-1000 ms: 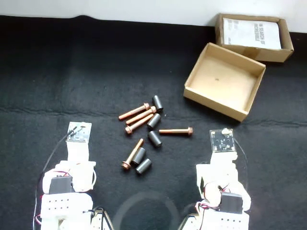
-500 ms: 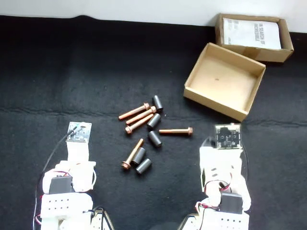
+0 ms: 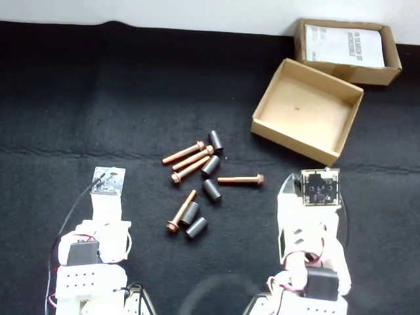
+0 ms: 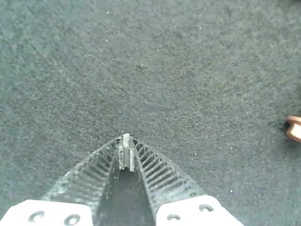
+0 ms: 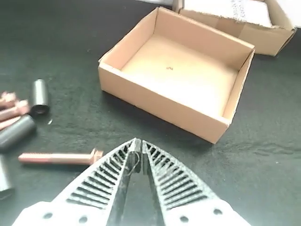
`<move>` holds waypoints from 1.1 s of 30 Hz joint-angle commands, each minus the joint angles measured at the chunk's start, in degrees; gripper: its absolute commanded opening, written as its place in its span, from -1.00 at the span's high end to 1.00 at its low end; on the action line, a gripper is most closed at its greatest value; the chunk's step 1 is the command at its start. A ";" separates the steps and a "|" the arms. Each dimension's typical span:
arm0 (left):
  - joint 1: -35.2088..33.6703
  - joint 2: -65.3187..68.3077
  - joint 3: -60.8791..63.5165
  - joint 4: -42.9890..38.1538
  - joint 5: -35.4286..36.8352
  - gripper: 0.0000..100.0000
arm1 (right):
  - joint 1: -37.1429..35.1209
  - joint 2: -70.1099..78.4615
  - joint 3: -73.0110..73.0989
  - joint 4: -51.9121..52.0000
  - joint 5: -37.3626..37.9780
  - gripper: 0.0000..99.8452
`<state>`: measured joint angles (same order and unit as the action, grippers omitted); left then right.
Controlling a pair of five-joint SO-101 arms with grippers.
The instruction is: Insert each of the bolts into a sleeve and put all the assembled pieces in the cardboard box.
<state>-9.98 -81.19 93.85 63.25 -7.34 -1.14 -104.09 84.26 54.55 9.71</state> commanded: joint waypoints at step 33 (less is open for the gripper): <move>-1.63 0.92 -37.23 18.29 13.98 0.69 | -30.64 65.63 -54.73 36.18 -25.85 0.97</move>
<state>-11.03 -80.92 59.12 80.22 3.21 -24.70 -38.68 31.87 93.14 -15.52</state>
